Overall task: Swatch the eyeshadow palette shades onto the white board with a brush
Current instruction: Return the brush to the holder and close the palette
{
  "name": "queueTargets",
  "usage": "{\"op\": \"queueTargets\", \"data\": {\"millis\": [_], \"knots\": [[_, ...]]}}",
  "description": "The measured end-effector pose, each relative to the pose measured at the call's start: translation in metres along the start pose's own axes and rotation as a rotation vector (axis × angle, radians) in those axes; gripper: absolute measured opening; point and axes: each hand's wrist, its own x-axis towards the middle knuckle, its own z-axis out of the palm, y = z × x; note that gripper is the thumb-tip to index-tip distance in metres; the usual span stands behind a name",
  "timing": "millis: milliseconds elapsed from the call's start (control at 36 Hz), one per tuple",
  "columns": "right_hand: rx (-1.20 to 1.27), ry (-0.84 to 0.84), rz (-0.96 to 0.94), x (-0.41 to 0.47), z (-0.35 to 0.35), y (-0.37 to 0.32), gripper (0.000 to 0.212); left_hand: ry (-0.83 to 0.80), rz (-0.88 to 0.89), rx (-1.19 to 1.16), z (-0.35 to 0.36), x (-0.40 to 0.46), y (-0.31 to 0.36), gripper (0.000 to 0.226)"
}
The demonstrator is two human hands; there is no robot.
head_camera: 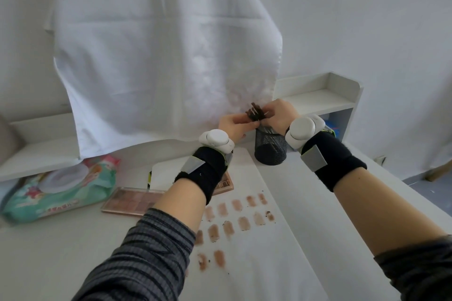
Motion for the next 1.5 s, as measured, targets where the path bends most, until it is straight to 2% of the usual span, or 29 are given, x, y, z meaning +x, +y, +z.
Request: {"op": "queueTargets", "data": {"millis": [306,444,750,944,1111,1500], "knots": [[-0.097,-0.066,0.020,0.000,-0.001,0.000,0.013,0.010,-0.034,0.025,0.006,-0.005,0.003,0.027],[-0.121,-0.068,-0.007,0.000,-0.002,0.002,0.012,0.003,-0.017,0.071,0.004,-0.003,0.005,0.029],[-0.333,-0.105,-0.031,-0.004,-0.002,-0.005,0.017,0.034,0.057,0.104,0.005,-0.004,0.003,0.029],[-0.188,-0.062,0.029,-0.005,-0.008,0.000,0.024,0.029,0.050,0.097,-0.002,-0.009,0.005,0.033],[-0.065,-0.015,0.053,-0.012,-0.018,-0.008,0.048,0.066,-0.009,0.110,-0.013,-0.017,0.010,0.046],[-0.052,0.042,-0.073,-0.022,-0.020,-0.058,0.040,0.084,0.042,0.256,-0.063,-0.050,0.034,0.037]]}}
